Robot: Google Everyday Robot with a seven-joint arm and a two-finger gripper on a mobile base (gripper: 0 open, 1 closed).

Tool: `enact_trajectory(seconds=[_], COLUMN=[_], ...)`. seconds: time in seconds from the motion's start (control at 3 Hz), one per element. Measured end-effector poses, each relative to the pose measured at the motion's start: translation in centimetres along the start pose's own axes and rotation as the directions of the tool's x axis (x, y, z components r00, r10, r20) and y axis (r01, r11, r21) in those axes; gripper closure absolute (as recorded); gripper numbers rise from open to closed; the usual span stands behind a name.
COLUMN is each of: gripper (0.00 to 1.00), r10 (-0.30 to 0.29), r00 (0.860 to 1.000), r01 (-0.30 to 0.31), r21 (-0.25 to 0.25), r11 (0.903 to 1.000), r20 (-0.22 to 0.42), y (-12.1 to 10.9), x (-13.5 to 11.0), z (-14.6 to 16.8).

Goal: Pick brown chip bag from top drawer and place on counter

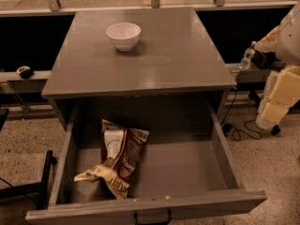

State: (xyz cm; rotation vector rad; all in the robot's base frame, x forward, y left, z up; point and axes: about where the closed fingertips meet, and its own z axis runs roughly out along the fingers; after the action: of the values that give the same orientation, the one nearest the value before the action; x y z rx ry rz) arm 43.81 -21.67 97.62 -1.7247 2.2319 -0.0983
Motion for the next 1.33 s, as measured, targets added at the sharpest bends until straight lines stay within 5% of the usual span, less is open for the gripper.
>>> enact_trajectory(seconds=[0.33, 0.67, 1.0, 1.33], gripper=[0.00, 0.00, 0.00, 0.00], r10=[0.000, -0.078, -0.213, -0.314], r00=[1.000, 0.997, 0.975, 0.944], r01=[0.000, 0.079, 0.217, 0.322], r21=[0.000, -0.036, -0.080, -0.082], r11=[1.0000, 0.9962, 0.9728, 0.9431], r20=[0.000, 0.011, 0.059, 0.099], y=[0.0, 0.7, 4.0, 8.0], x=[0.0, -4.5, -13.3, -16.6], z=[0.0, 3.6, 10.7, 16.5])
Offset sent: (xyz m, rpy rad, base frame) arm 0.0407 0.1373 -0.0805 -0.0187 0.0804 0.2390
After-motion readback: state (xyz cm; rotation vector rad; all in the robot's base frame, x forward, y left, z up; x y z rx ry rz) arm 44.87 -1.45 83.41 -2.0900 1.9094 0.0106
